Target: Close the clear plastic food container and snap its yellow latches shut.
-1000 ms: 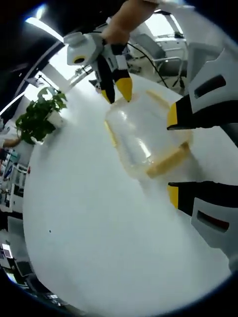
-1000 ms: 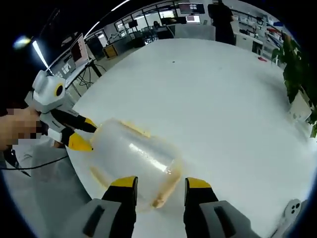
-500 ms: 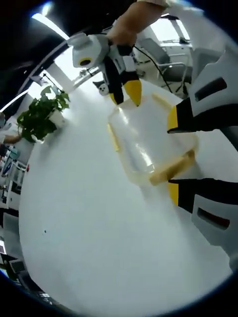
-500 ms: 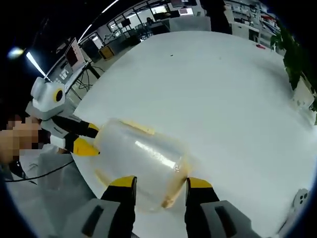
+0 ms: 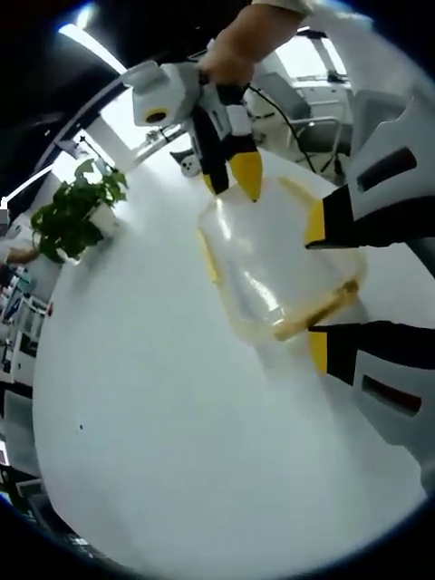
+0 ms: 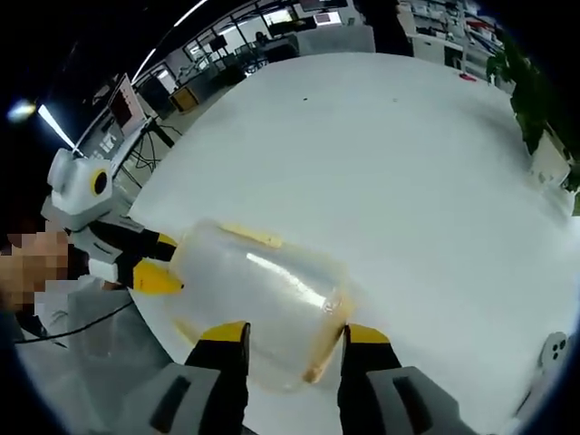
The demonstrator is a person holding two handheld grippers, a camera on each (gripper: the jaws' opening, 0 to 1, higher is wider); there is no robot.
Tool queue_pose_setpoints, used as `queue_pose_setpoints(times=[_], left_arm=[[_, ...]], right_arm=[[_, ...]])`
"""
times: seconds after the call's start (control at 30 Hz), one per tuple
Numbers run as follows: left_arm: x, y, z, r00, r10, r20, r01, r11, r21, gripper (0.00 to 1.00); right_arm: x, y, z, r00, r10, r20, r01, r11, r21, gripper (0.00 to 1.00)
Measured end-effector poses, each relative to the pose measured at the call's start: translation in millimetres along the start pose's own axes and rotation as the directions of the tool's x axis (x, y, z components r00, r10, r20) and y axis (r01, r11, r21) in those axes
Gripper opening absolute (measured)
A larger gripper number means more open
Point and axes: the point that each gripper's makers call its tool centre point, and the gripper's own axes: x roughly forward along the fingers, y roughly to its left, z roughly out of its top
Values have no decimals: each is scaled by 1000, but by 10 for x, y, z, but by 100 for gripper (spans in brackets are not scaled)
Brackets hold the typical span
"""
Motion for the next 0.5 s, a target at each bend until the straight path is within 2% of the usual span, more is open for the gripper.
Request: queue_pose_setpoints(times=[0.07,0.1,0.13,0.2,0.23,0.5], left_arm=[[3,0,4,1000,-3,0,3,1000,-3,28],[14,5,18,1000,5,9,-5,1000,-18,28],[30,-13,18,1000,11,4,-11,1000,-9,27],[33,-4,19,1000,3,1,-3,1000,7,28],[39,9,34,1000,6,13,-6,1000,-17,28],[37,18,39,1000,3,11,-3,1000,-1,30]], right_arm=[[2,2,5,1000,-3,-5,3,1000,-3,36],[17,113,-42,999,48,-27,-46,998,41,35],[2,27,-38,1000,9,-25,-9,1000,27,34],[9,33,-16,1000,15,-8,-14,1000,22,34],[14,35,-14,1000,15,1,-15,999,37,34],[4,27,-14,1000,21,13,-22,999,48,36]])
